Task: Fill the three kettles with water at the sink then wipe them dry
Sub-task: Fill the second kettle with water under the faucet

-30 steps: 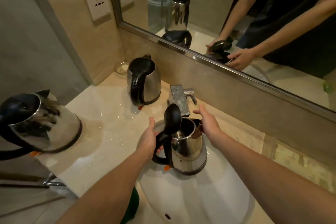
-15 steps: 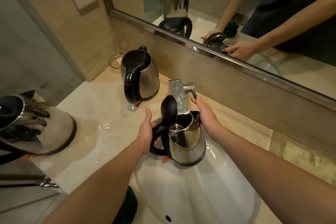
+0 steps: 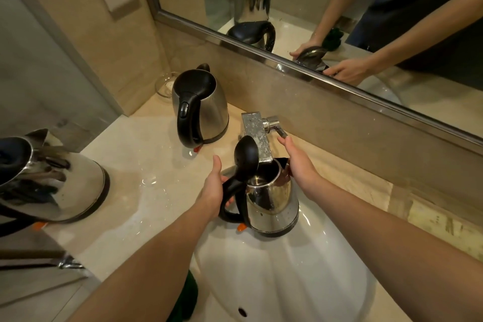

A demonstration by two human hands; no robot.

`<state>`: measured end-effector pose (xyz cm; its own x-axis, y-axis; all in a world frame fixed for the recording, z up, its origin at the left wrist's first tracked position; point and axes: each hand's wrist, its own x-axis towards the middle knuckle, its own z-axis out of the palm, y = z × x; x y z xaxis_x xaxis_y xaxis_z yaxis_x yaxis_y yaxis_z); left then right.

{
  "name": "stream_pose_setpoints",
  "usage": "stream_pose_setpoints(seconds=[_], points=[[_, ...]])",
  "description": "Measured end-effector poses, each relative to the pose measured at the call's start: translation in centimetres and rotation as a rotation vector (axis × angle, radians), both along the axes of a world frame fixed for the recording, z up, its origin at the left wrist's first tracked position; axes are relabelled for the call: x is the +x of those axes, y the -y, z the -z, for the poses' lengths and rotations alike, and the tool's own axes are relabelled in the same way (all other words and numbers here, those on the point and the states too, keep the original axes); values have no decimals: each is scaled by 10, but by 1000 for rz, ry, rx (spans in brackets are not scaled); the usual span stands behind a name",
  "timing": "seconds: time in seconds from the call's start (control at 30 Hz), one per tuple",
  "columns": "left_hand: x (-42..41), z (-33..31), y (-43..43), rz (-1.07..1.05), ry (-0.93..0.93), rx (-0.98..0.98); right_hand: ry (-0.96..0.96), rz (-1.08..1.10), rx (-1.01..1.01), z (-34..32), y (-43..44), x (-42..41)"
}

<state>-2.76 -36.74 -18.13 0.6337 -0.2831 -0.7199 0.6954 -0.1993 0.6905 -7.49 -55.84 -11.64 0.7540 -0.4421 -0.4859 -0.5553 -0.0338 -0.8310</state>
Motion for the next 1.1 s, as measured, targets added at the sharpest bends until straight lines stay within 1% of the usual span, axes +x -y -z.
stream_pose_setpoints(seconds=[0.27,0.47,0.67,1.1], points=[[1,1,1,12,10,12,10,-11,-43,5,2,1],[1,3,-1,0,-4,3,26,-10,-34,10,0,1],[-1,6,-4,-32,-7,1,-19,14,-3,19,-6,-5],[1,20,-11,-81,4,-9,-43,73,23,40,-11,-10]])
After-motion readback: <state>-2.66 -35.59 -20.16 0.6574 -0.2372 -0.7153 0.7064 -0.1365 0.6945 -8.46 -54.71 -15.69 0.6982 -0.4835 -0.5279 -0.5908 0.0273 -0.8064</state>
